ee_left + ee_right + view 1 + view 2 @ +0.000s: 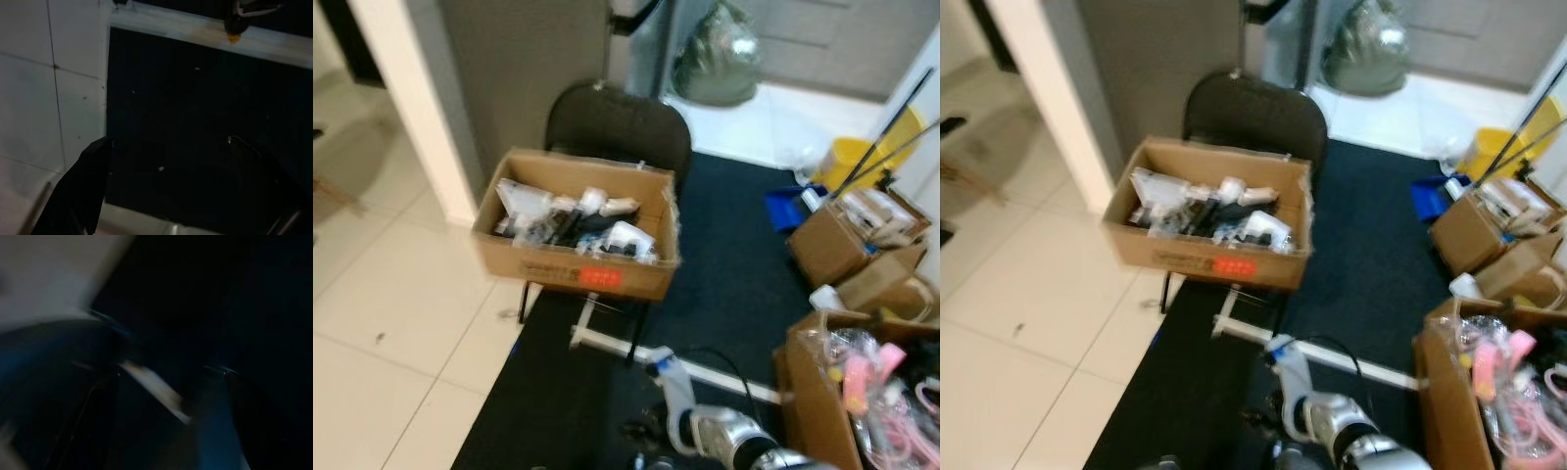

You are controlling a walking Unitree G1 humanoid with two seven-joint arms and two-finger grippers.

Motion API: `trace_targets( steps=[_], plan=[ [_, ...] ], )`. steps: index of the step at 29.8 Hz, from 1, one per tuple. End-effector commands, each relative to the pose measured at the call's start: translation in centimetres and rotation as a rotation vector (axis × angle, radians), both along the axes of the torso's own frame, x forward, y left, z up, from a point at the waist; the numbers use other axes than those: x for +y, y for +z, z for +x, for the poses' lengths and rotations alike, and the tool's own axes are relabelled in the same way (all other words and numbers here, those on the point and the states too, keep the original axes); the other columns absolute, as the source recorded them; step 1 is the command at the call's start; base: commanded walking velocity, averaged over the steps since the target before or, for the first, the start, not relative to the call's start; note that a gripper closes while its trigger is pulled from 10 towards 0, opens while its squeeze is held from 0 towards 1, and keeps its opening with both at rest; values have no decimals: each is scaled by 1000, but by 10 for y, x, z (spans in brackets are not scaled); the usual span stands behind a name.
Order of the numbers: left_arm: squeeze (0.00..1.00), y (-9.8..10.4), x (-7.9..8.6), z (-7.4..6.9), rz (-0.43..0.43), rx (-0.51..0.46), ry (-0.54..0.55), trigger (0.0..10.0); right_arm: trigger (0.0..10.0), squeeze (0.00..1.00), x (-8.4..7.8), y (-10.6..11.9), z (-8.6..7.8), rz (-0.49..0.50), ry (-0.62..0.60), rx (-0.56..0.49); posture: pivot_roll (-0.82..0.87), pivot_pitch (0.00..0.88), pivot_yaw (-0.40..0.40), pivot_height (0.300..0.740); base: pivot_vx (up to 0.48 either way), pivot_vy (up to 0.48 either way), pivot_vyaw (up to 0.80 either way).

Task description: Picking trash to rubbish bin

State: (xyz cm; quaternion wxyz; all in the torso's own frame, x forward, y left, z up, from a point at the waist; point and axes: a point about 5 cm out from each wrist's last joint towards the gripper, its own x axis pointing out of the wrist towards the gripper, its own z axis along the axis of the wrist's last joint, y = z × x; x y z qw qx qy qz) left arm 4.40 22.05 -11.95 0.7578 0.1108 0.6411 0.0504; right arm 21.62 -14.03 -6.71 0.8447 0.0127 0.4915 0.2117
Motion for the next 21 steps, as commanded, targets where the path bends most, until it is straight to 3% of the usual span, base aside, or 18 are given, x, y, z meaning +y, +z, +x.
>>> trace_targets(
  steps=[1, 3, 6, 7, 8, 11, 21],
  plan=[
    [0, -1, -3, -5, -5, 16, -15, 10000, 10000, 0, -18, -7, -11, -89, -62, 35, 148, 69, -30, 740, 0, 0, 0],
    [0, -1, -3, -5, -5, 16, -15, 10000, 10000, 0, -18, -7, -11, -89, -62, 35, 148, 69, -30, 740, 0, 0, 0],
    [0, -1, -3, -5, 7, 16, -35, 10000, 10000, 0, -33, -22, -41, -211, -29, 107, 146, 68, -31, 740, 0, 0, 0],
    [0, -1, -3, -5, 7, 16, -35, 10000, 10000, 0, -33, -22, -41, -211, -29, 107, 146, 68, -31, 740, 0, 0, 0],
    [0, -1, -3, -5, 9, 16, -44, 10000, 10000, 0, -39, -28, -57, -267, 17, 146, 147, 69, -33, 740, 0, 0, 0],
    [0, -1, -3, -4, 12, 15, -52, 10000, 10000, 0, -41, -31, -65, -297, 53, 165, 147, 69, -33, 740, 0, 0, 0],
    [0, -1, -4, -2, 26, 15, -109, 10000, 10000, 0, -45, -30, -62, -395, 152, 131, 133, 77, -30, 740, 0, 0, 0]
  ],
)
